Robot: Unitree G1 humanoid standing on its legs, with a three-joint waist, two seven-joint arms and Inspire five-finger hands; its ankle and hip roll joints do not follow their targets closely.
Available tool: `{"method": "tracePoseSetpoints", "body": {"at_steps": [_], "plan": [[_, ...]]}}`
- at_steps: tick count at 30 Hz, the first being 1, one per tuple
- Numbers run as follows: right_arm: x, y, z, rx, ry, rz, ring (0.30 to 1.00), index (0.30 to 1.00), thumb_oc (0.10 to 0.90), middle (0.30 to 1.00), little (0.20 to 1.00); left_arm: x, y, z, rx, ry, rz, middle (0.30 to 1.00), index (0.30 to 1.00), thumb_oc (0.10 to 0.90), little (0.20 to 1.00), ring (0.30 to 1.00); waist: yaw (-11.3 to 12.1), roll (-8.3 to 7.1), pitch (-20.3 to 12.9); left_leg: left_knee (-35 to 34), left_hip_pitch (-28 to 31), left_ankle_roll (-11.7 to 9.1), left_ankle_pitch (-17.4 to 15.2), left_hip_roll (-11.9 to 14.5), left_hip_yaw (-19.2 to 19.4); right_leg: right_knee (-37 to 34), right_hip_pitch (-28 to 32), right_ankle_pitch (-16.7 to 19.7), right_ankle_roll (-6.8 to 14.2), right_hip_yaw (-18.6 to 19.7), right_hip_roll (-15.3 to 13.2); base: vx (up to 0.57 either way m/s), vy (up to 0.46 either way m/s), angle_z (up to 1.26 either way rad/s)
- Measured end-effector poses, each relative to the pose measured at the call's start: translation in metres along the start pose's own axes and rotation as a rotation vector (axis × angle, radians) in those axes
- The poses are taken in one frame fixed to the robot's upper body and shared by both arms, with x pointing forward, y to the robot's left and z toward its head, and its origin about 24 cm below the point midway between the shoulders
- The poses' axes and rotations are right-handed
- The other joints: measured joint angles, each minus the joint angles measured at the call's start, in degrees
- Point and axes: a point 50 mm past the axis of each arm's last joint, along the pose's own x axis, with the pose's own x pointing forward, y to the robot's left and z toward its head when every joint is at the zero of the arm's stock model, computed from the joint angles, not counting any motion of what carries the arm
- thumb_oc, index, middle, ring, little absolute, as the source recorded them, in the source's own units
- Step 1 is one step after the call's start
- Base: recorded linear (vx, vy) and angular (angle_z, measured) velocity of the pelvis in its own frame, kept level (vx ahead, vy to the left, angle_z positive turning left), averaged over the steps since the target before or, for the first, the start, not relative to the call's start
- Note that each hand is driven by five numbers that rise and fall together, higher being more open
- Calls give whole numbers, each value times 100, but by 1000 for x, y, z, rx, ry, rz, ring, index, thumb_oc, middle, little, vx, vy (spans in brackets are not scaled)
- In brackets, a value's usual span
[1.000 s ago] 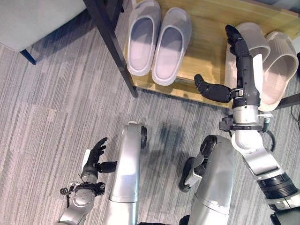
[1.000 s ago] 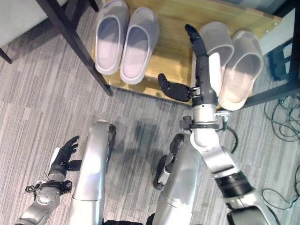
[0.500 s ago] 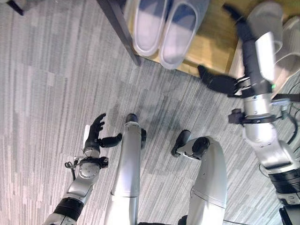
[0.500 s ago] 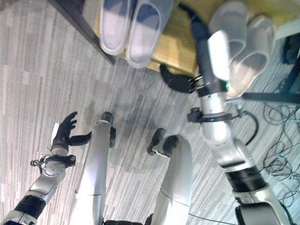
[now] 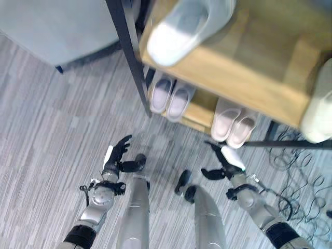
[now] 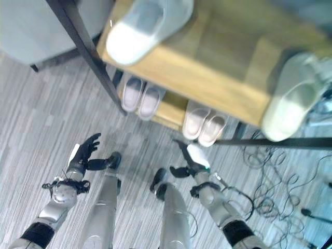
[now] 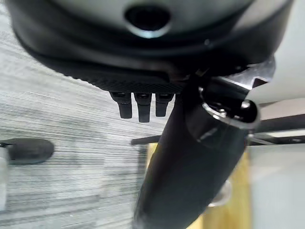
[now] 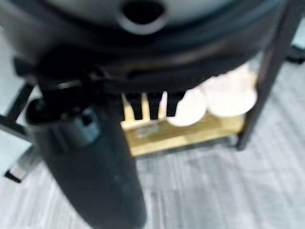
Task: Arrange the slippers neatly on the shoe rack.
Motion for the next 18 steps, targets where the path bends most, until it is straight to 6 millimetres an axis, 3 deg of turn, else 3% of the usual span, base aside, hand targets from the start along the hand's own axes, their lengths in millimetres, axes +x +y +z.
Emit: {"method": "tracePoseSetpoints", "body": {"at_steps": [3, 6, 9, 13, 18], "plan": [[-8, 13, -14, -19, 58, 48, 900, 900, 800, 900, 900, -11, -5, -14, 17, 49, -41, 900, 900, 800, 900, 900, -1, 45, -319, -617, 737, 14, 165, 113, 118, -684, 702, 224, 76, 1, 194, 111, -22, -13], [-21, 29, -39, -36, 175, 114, 900, 900, 800, 900, 900, -17, -12, -20, 29, 73, -90, 900, 900, 800, 900, 900, -17, 214, -713, -1198, 1486, 71, 283, 164, 241, -1522, 1535, 522, 168, -1, 321, 145, -21, -10], [-36, 45, -57, -32, 272, 170, 900, 900, 800, 900, 900, -20, -15, -22, 26, 79, -116, 900, 900, 800, 900, 900, -39, 369, -1062, -1493, 1764, 112, 331, 149, 302, -2112, 1927, 742, 237, 35, 381, 159, -34, -5], [-56, 70, -70, -10, 379, 253, 900, 900, 800, 900, 900, -27, -17, -13, 18, 41, -167, 900, 900, 800, 900, 900, -80, 487, -1149, -1839, 2350, 126, 361, 115, 470, -3083, 2731, 1153, 317, 83, 432, 120, -24, -11], [-69, 86, -75, 16, 443, 299, 900, 900, 800, 900, 900, -27, -24, 5, -23, -32, -214, 900, 900, 800, 900, 900, -175, 667, -1284, -2018, 2649, 98, 394, 113, 598, -3289, 2978, 1250, 332, 203, 446, 62, -11, -13]]}}
